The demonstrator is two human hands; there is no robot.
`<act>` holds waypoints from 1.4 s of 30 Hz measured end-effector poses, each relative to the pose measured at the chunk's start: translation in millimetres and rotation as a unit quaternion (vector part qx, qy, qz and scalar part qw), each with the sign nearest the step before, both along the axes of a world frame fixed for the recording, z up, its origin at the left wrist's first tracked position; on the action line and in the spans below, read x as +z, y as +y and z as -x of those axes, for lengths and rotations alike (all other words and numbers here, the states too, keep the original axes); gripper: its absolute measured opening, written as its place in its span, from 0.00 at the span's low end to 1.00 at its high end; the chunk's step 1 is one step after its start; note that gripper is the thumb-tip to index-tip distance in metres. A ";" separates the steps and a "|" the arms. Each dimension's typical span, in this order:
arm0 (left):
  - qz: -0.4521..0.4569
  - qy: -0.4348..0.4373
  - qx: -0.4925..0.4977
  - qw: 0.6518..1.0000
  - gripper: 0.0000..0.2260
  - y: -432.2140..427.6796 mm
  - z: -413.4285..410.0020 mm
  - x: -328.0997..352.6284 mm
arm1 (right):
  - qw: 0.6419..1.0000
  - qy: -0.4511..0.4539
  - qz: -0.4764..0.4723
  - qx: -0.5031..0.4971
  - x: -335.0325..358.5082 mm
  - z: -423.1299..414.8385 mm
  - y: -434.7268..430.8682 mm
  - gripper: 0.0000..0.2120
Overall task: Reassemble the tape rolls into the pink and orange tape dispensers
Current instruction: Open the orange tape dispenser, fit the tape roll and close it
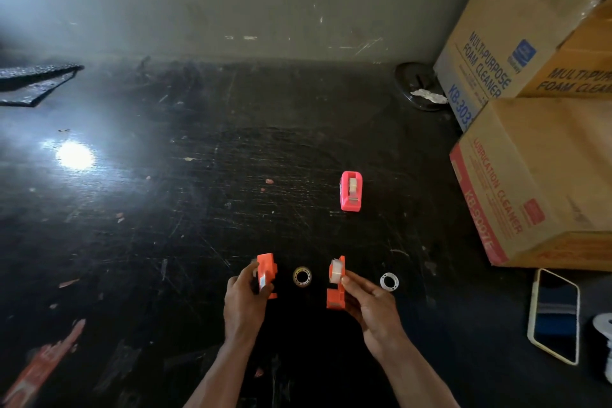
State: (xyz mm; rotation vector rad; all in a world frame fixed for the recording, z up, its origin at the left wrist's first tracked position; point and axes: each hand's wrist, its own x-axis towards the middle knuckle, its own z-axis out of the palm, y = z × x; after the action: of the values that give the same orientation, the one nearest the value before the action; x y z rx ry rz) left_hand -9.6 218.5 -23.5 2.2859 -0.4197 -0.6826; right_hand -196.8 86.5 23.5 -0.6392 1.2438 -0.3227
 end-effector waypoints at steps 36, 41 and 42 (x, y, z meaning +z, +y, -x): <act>0.165 0.280 -0.100 0.940 0.21 -39.2 52.9 56.3 | 0.998 -0.031 0.053 0.015 9.4 3.8 -10.5 0.10; 0.158 0.282 -0.113 0.940 0.23 -40.3 54.9 55.5 | 0.998 -0.034 0.048 0.023 9.2 6.7 -11.8 0.12; 0.155 0.279 -0.119 0.940 0.22 -40.4 55.4 55.2 | 0.998 -0.036 0.047 0.025 8.4 7.2 -11.7 0.12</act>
State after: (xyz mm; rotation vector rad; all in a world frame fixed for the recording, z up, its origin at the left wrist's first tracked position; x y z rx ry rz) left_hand -64.9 178.2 31.7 1.6641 -0.4872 -1.2463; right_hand -204.0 74.8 31.9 -0.7316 1.1480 -0.3608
